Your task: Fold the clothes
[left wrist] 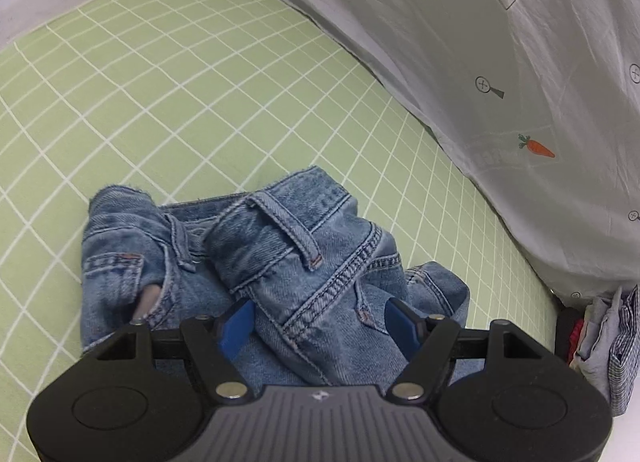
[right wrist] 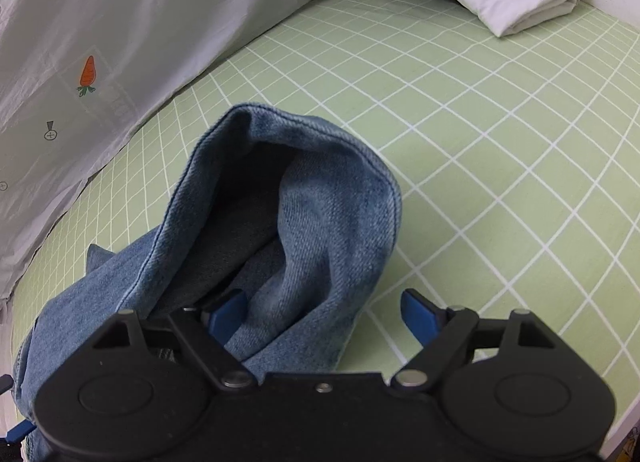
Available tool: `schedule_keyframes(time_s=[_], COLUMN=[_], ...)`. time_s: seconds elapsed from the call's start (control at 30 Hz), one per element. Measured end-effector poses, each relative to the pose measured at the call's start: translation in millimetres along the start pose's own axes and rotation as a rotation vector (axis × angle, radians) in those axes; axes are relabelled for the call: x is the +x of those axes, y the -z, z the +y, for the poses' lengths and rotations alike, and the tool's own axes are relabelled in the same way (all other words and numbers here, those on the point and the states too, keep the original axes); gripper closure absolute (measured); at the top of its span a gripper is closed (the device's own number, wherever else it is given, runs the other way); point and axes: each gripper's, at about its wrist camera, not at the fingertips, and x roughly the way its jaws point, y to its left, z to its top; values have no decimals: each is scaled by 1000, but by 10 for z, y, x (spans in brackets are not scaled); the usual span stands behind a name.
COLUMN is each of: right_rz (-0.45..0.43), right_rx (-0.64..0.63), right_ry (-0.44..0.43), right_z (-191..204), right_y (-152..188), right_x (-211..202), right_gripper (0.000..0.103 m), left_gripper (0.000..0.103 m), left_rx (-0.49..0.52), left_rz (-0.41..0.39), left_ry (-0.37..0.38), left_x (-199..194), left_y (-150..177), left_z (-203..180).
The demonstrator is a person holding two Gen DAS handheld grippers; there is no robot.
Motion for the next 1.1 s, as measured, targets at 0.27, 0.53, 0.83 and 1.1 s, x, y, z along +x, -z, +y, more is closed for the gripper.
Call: schedule_keyframes(time_s=[0.27,0.53,0.83,1.1], right_rz=[-171,-412,-270,-72], right_rx=[5,-423,-438,-431], right_ry=[-1,-60,-93,-60], right_z=[165,1465,1997,1825], right_y=[-395,-1513,-1265,-502], right_x=[33,26,470,600], right_gripper=[96,95,31,22], left_gripper=[92,93,38,32], left_rx=[22,79,45,171], left_rz=[-88,-337,-295,-100], left_ry=[-5,-93,-218,-308], left_x=[233,49,353,278], left_y=[-448,-1368,-1656,-675], left_z=[122,-86,144,395])
